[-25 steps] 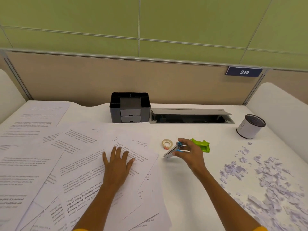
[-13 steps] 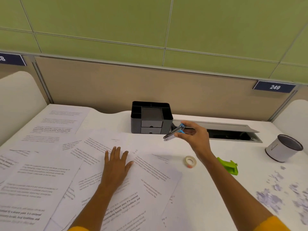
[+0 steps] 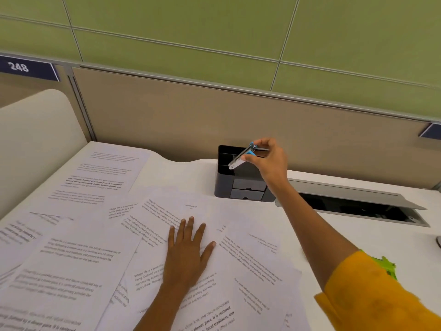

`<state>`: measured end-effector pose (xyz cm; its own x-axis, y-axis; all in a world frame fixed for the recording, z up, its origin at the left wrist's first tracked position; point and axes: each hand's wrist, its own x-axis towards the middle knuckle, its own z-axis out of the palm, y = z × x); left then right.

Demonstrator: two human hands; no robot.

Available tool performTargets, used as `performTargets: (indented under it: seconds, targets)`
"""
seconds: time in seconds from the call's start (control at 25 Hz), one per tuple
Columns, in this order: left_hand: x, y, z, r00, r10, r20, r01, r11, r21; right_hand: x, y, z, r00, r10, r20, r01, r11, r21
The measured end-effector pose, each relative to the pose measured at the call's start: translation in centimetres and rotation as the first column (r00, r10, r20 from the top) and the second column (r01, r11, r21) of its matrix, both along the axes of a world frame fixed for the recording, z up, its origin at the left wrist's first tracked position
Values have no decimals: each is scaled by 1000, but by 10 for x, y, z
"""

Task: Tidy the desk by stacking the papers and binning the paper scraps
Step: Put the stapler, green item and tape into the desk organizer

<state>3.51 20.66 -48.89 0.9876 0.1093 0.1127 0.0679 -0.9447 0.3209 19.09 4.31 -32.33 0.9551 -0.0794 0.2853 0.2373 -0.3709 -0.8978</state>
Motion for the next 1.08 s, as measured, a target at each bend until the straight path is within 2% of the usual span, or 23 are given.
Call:
performTargets:
  seconds: [0.48, 0.76, 0.96, 1.08]
  targets:
    - [1, 2, -6, 1000, 4, 22, -5, 1000, 16, 24, 28, -33, 996, 7, -92, -25, 980, -196]
    - [2, 2, -6, 1000, 15, -10, -15, 1000, 4, 28, 31, -49, 994, 40, -98, -65, 961, -267]
    - [2, 2, -6, 1000, 16, -6, -15, 1000, 16, 29, 33, -57, 993, 111, -46, -120, 923, -366]
    - [2, 2, -8, 1000, 16, 4, -16, 1000, 20, 26, 35, -55, 992, 104, -64, -120, 931, -344]
